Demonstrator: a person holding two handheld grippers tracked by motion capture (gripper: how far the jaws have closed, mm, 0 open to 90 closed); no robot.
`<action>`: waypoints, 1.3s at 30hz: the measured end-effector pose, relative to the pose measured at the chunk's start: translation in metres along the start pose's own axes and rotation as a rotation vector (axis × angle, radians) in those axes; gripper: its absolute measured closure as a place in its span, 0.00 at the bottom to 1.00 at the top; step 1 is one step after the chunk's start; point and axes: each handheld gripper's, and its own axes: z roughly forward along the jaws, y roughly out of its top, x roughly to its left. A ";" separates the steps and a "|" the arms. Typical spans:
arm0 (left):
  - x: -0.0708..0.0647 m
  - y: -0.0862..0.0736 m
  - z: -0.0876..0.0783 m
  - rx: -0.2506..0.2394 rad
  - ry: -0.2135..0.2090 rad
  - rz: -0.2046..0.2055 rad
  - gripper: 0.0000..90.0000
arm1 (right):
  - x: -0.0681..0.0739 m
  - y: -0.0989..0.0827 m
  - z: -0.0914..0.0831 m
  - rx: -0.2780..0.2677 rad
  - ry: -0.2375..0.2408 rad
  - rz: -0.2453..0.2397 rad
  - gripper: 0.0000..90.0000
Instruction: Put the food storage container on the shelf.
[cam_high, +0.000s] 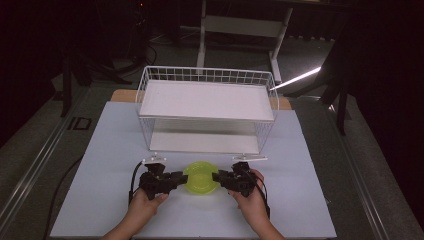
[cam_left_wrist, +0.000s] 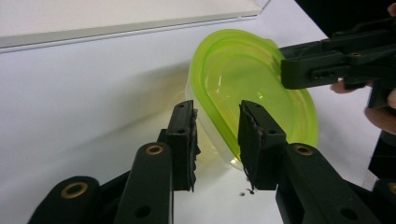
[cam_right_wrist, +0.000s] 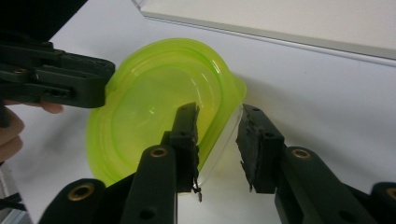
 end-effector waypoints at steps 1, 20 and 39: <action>0.000 0.000 0.000 0.002 0.002 -0.002 0.76 | 0.001 0.000 0.000 -0.002 -0.002 -0.005 0.76; -0.008 0.001 -0.008 -0.030 -0.031 -0.032 0.90 | 0.020 -0.003 -0.017 -0.064 -0.021 -0.037 0.89; -0.003 0.056 0.003 -0.176 -0.041 0.067 0.91 | 0.001 0.034 -0.021 -0.227 -0.078 0.011 0.89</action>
